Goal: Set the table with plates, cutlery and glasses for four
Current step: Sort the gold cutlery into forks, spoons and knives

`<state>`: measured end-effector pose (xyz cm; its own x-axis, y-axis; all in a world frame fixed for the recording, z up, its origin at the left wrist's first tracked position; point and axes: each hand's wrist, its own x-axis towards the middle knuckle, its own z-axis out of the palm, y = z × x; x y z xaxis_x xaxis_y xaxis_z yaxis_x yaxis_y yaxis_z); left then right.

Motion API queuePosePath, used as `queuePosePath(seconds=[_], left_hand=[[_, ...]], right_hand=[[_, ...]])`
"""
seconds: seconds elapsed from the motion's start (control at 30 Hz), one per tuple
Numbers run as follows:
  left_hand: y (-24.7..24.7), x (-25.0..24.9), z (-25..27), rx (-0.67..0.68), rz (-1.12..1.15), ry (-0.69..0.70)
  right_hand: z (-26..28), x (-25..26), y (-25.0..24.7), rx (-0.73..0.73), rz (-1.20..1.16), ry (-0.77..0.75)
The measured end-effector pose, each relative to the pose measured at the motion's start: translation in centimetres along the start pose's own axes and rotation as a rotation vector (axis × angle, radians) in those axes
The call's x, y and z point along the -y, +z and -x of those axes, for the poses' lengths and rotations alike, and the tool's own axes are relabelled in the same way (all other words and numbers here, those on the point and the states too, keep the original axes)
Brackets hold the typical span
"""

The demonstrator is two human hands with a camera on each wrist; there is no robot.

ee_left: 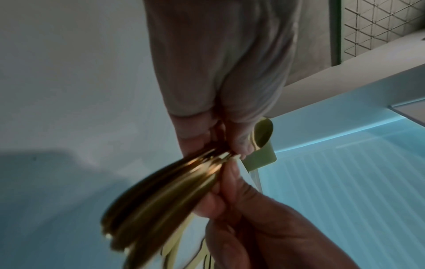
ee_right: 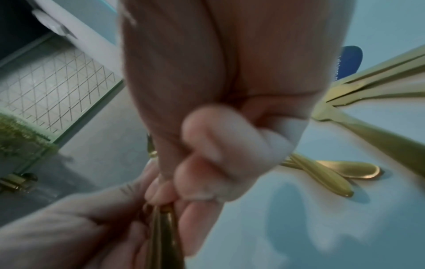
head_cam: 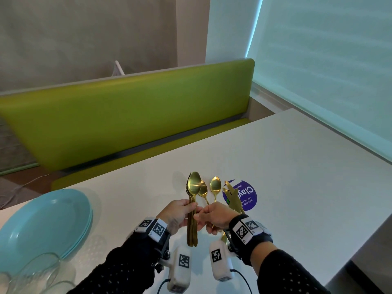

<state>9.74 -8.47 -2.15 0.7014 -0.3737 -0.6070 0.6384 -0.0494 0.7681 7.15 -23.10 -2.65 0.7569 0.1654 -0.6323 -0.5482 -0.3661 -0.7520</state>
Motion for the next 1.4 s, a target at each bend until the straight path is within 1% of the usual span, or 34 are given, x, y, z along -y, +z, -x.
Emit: queuePosePath(seconds=[0.1,0.17,0.2,0.3,0.33,0.4,0.47,0.53,0.6,0.67,0.77,0.83,0.87,0.9,0.93,1.0,1.03,1.07,1.13,1.23,1.4], left_hand=[[0.1,-0.2,-0.2,-0.030,-0.028,0.008],[0.0,-0.5,-0.3,-0.077,-0.007,0.019],[-0.3,-0.6,-0.5,-0.103,0.012,0.023],[-1.1,-0.6,-0.5,-0.140,0.043,0.021],[-1.5,-0.5,-0.6,-0.143,0.042,0.020],[-2.1,-0.3,-0.6,-0.145,0.042,0.018],[-2.5,-0.1,-0.8,-0.153,0.047,0.012],[-2.8,0.0,-1.0,-0.165,0.052,0.012],[-3.0,0.0,-1.3,-0.168,0.070,0.017],[-3.0,-0.1,-1.6,-0.167,0.081,0.018],[-3.1,-0.1,-2.0,-0.174,0.075,0.026],[-3.1,-0.2,-2.3,-0.178,0.075,0.029],[-3.1,-0.2,-2.5,-0.179,0.077,0.029],[-3.1,-0.3,-2.6,-0.182,0.080,0.027],[-3.1,-0.4,-2.6,-0.185,0.087,0.024],[-3.0,-0.6,-2.9,-0.183,0.103,0.019],[-2.9,-0.7,-2.9,-0.182,0.105,0.020],[-2.8,-0.8,-3.0,-0.178,0.102,0.023],[-2.6,-0.9,-3.1,-0.156,0.093,0.030],[-2.2,-1.0,-3.0,-0.109,0.047,0.036],[-2.2,-0.7,-2.9,-0.078,0.043,0.036]], right_hand=[[-0.4,-0.2,-0.2,-0.039,0.016,0.008],[-0.9,-0.5,-0.9,-0.106,0.108,0.028],[-1.3,-0.7,-1.4,-0.179,0.172,0.041],[-2.9,-1.7,-3.2,-0.479,0.309,0.135],[-3.6,-2.2,-3.5,-0.543,0.327,0.171],[-4.9,-2.7,-3.5,-0.596,0.335,0.230],[-6.2,-3.2,-3.2,-0.587,0.367,0.273],[-7.0,-3.2,-2.9,-0.564,0.432,0.283],[-7.4,-3.2,-3.0,-0.553,0.376,0.258],[-7.6,-3.2,-3.0,-0.571,0.361,0.266],[-7.7,-2.8,-2.8,-0.623,0.390,0.347],[-7.4,-2.3,-2.8,-0.621,0.438,0.351],[-7.2,-1.9,-2.9,-0.598,0.462,0.328],[-6.9,-1.6,-3.1,-0.573,0.432,0.274],[-6.5,-1.1,-3.1,-0.537,0.330,0.190],[-5.3,-0.2,-2.7,-0.460,0.052,-0.006],[-4.6,0.4,-2.3,-0.413,-0.068,-0.083],[-4.1,0.9,-1.9,-0.361,-0.169,-0.130],[-3.5,1.4,-1.2,-0.254,-0.263,-0.153],[-3.2,1.5,-0.5,-0.128,-0.246,-0.150],[-3.4,0.9,0.1,-0.123,-0.203,-0.165]])
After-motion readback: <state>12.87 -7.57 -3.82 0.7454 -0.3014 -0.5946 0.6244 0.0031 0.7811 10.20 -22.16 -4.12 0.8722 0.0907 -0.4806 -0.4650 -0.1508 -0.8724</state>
